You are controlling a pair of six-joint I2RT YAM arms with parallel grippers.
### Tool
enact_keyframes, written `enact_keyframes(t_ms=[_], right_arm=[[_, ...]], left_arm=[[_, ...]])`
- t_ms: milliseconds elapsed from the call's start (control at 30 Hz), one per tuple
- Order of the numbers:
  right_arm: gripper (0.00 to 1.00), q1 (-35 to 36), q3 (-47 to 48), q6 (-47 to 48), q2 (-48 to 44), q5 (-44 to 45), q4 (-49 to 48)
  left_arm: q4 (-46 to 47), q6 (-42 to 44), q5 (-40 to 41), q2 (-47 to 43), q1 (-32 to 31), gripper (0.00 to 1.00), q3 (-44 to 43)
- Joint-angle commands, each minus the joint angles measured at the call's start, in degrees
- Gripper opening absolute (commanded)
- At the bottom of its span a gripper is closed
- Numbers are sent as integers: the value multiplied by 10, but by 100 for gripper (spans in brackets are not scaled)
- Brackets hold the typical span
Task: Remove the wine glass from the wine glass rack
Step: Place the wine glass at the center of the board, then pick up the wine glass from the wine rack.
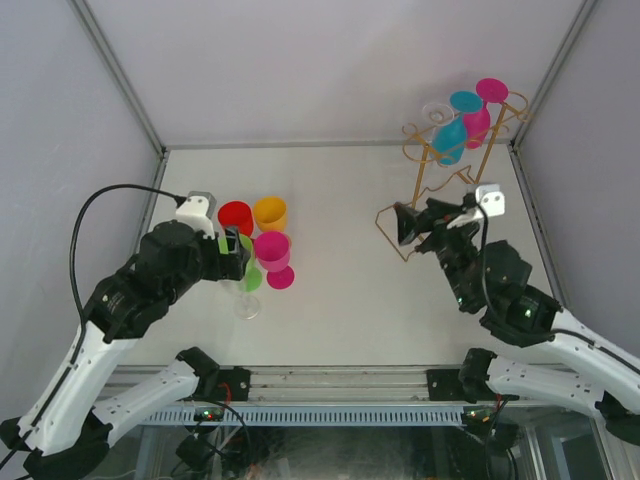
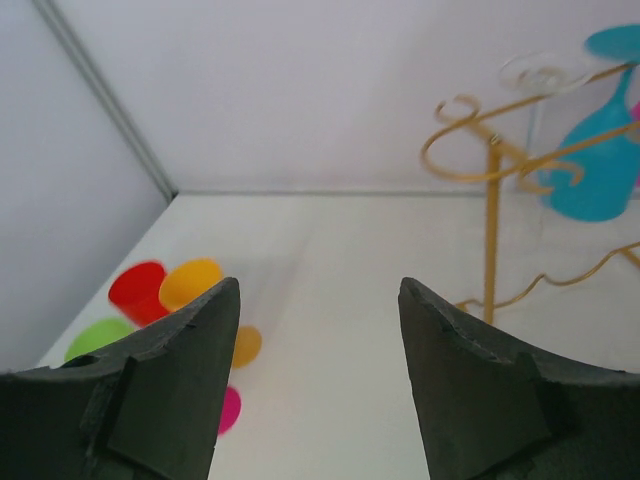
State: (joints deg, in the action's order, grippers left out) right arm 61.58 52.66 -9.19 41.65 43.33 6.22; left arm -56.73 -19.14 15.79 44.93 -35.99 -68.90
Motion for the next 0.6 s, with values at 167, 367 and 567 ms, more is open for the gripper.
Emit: enact_keyframes(t_ms=[167,367,567], right_arm=[[63,-204,139,-33,60,-166,76],[63,-259,141,-18,70,-192,64],[64,-325,173,-38,99,-226,81]], left_arm=[[83,-15,-30,-13,-2,88,34],[81,-5,-23,-26,-1,89,31],[86,-2,-19,-41,-1,90,40]])
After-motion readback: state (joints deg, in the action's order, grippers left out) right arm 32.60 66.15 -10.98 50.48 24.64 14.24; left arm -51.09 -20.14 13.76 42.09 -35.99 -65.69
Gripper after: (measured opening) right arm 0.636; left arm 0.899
